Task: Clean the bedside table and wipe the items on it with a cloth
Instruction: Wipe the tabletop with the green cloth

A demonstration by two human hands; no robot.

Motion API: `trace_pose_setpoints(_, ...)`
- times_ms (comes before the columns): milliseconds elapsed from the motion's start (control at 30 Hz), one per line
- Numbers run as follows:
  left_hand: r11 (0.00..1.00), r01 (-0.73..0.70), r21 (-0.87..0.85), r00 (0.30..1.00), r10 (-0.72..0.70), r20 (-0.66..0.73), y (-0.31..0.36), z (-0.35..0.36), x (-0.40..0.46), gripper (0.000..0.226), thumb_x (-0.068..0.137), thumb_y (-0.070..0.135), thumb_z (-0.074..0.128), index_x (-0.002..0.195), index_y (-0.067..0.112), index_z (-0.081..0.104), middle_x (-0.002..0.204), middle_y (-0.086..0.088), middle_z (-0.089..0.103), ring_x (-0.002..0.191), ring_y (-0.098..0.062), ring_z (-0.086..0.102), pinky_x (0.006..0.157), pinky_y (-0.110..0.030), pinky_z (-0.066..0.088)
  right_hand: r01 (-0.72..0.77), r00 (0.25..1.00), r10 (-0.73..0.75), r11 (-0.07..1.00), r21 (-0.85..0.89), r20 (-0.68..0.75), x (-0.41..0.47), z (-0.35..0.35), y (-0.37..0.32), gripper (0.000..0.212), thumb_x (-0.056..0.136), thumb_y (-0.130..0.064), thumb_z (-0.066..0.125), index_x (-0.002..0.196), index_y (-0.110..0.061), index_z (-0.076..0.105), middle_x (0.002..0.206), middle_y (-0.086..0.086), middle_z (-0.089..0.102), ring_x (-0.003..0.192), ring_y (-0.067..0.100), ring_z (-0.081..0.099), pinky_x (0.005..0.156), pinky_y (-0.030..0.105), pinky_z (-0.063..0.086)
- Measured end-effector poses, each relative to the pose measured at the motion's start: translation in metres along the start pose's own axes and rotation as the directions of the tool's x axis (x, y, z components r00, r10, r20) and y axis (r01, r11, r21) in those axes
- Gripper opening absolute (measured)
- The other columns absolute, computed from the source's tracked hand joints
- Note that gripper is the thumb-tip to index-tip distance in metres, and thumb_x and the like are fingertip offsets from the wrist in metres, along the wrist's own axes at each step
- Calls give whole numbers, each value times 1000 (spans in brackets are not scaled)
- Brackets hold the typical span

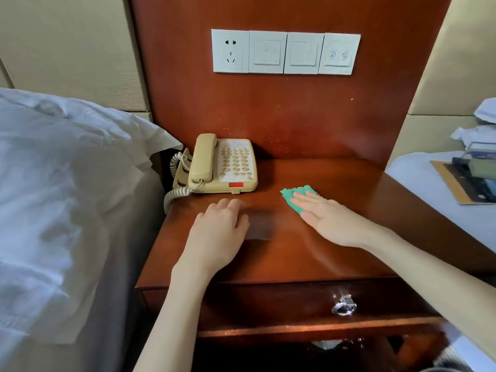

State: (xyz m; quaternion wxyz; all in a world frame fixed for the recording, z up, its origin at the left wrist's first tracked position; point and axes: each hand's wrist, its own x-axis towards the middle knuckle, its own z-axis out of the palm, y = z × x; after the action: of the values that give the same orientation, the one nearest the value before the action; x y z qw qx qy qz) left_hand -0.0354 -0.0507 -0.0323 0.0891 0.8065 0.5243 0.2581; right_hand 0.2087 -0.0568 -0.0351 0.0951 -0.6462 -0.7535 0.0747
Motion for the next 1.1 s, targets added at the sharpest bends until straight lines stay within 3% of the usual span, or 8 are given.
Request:
trace_pose_setpoints(167, 1000, 8, 20, 1000, -8, -16, -6, 4, 4, 35, 100, 36, 40, 131, 27, 50, 132, 5, 54, 118, -19, 49, 94, -34, 39, 57, 998, -57, 998, -6, 5, 40, 6, -13, 47, 104, -25, 25, 151, -25, 17, 159, -10, 10, 146, 9, 2, 112, 22, -2)
trace_pose_setpoints(333, 997, -21, 71, 999, 23, -28, -11, 12, 2, 33, 99, 37, 39, 128, 27, 52, 128, 10, 54, 119, -14, 45, 95, -31, 35, -36, 999, 34, 997, -62, -30, 111, 12, -17, 48, 104, -25, 21, 151, -17, 17, 160, 0, 8, 147, 20, 0, 118, 38, 4)
trace_pose_setpoints(533, 998, -58, 24, 998, 58, -30, -17, 12, 1, 25, 99, 34, 42, 119, 28, 57, 122, 14, 54, 115, -11, 45, 94, -29, 35, -100, 995, 99, 993, -60, -14, 168, 7, 9, 50, 102, -23, 18, 152, -16, 14, 160, 5, 8, 147, 24, 1, 119, 44, 8)
trace_pose_setpoints(833, 999, -49, -21, 998, 48, -42, -16, 11, -1, 23, 99, 32, 44, 115, 28, 59, 119, 15, 55, 113, -11, 46, 95, -30, 38, -372, 923, 365, 927, -43, -119, 147, -21, 96, 49, 104, -25, 17, 152, -15, 13, 160, 5, 11, 147, 25, 7, 119, 42, 8)
trace_pose_setpoints(1100, 998, -54, -11, 998, 54, -44, -15, 10, -5, 23, 99, 31, 44, 116, 27, 58, 120, 13, 56, 111, -12, 48, 94, -31, 38, -474, 871, 467, 881, -8, -150, 105, -37, 143, 48, 105, -24, 17, 152, -13, 13, 159, 7, 13, 146, 25, 10, 119, 42, 10)
